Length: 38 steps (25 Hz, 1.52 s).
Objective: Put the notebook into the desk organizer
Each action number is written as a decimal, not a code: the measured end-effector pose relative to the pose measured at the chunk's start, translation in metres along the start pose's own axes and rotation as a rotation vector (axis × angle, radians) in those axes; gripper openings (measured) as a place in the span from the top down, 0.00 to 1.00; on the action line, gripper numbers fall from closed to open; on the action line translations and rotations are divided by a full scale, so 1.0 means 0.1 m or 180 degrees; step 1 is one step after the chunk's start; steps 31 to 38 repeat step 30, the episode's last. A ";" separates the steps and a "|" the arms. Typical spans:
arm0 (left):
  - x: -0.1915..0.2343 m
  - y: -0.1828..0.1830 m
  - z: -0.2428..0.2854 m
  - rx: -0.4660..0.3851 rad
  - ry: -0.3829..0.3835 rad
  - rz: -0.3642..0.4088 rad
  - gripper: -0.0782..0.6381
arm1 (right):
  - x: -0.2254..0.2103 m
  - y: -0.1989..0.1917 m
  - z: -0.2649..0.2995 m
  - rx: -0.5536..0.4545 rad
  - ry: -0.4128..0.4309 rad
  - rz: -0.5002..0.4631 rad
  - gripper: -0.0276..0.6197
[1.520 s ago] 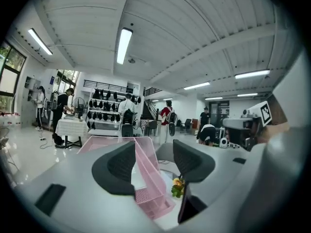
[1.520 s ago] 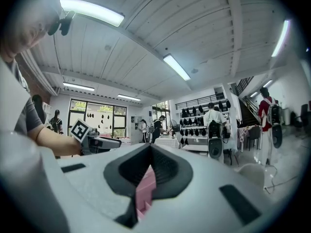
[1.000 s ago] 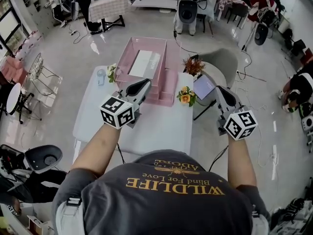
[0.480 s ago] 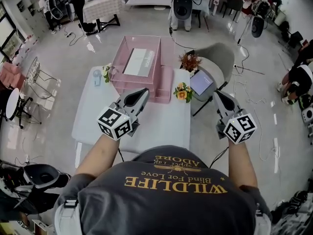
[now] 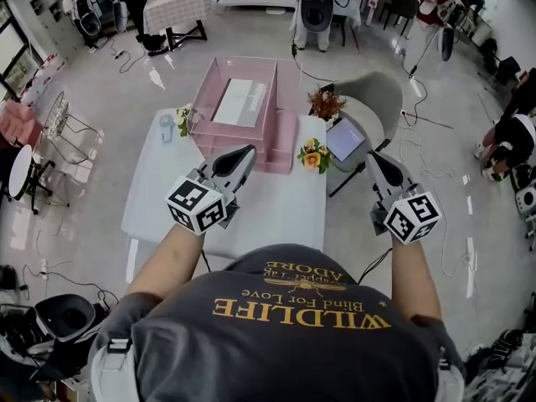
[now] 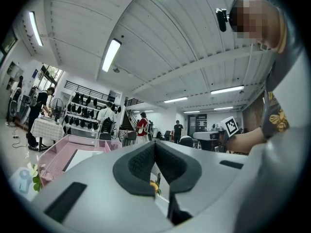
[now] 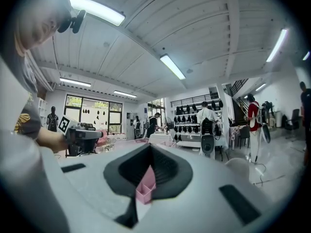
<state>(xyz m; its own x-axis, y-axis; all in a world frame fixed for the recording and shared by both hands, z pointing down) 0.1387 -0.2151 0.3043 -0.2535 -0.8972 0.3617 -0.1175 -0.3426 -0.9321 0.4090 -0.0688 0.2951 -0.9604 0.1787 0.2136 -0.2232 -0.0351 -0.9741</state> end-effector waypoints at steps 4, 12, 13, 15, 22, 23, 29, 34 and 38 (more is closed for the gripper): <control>0.01 -0.01 -0.01 -0.0011 0.0010 0.0009 0.89 | -0.02 0.00 0.00 -0.0009 -0.0016 -0.0008 0.96; 0.03 0.02 -0.05 -0.0026 0.0037 0.0034 0.89 | 0.01 0.03 0.01 0.0002 -0.0008 -0.0026 0.96; 0.02 0.03 -0.05 -0.0027 0.0036 0.0036 0.89 | 0.01 0.03 0.01 -0.0001 -0.0006 -0.0017 0.96; 0.00 0.02 -0.04 -0.0022 0.0031 0.0039 0.89 | 0.01 0.03 0.01 -0.0002 0.0000 -0.0010 0.96; -0.02 0.01 -0.04 -0.0014 0.0029 0.0031 0.89 | -0.01 0.04 -0.01 0.0007 0.0014 -0.0026 0.96; -0.02 0.01 -0.03 -0.0017 0.0031 0.0028 0.89 | -0.01 0.03 -0.01 0.0007 0.0014 -0.0028 0.96; -0.02 -0.06 -0.06 -0.0007 0.0031 0.0025 0.89 | 0.01 -0.02 -0.02 0.0017 0.0014 -0.0029 0.96; -0.02 -0.08 -0.07 -0.0002 0.0029 0.0026 0.89 | 0.03 -0.03 -0.03 0.0018 0.0013 -0.0029 0.96; -0.02 -0.08 -0.07 -0.0002 0.0029 0.0026 0.89 | 0.03 -0.03 -0.03 0.0018 0.0013 -0.0029 0.96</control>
Point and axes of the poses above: the fingertips, and each gripper's own axes: z forward along the fingers, x to its left, y out of its top, the point moved 5 cm from there along -z, backward along the fingers, and after that the axes turned 14 degrees about -z, right-handed, at the moved point
